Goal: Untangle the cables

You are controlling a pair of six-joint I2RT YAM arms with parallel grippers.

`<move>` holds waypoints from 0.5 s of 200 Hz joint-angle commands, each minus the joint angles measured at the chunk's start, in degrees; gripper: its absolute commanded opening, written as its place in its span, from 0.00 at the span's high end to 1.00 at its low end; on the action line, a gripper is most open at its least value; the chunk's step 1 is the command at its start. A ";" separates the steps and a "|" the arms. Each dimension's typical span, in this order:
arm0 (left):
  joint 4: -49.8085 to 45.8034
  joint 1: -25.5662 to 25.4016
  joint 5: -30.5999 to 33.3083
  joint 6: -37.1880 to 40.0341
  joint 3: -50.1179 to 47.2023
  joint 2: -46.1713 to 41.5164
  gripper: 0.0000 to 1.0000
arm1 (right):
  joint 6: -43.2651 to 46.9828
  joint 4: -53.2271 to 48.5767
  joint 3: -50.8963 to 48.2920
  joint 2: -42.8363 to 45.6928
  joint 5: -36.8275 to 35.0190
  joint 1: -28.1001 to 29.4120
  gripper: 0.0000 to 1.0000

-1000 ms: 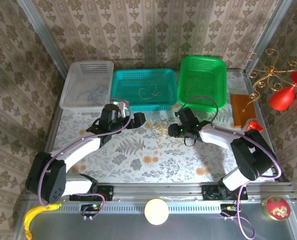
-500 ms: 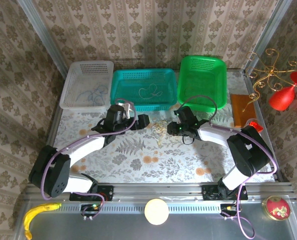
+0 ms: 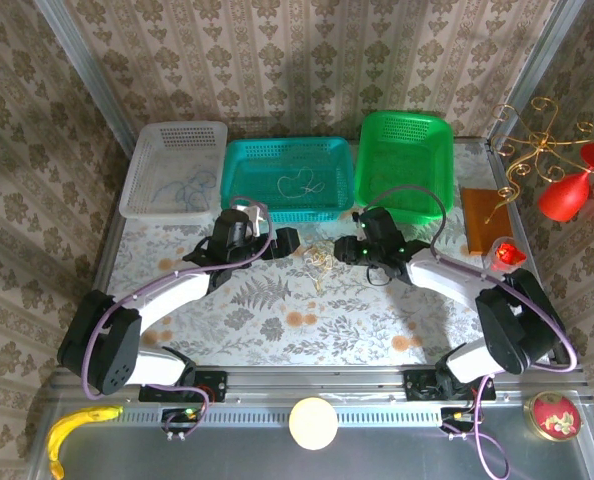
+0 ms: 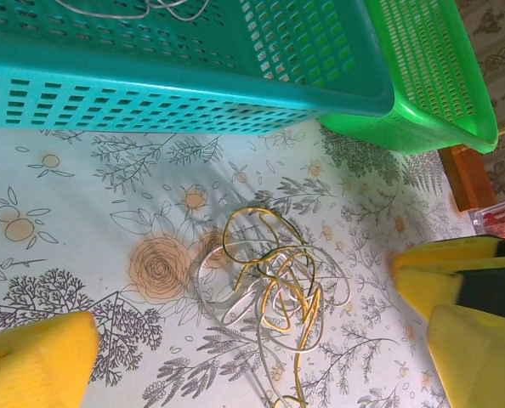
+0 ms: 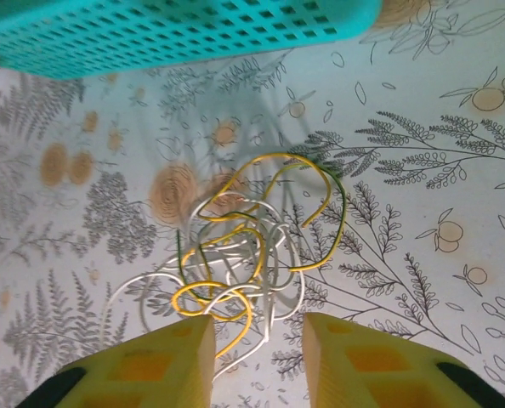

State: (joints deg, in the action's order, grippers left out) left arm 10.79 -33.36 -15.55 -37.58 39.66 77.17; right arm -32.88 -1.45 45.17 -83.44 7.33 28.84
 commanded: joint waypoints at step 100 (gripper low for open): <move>2.37 -0.82 -0.36 -1.91 2.68 1.41 0.00 | -0.27 2.56 6.33 -12.49 2.78 -0.35 0.82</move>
State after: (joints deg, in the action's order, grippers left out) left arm 12.12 -33.78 -15.62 -39.03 40.64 78.17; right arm -33.10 -0.25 49.15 -94.43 8.23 28.84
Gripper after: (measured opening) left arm 0.999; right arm 0.278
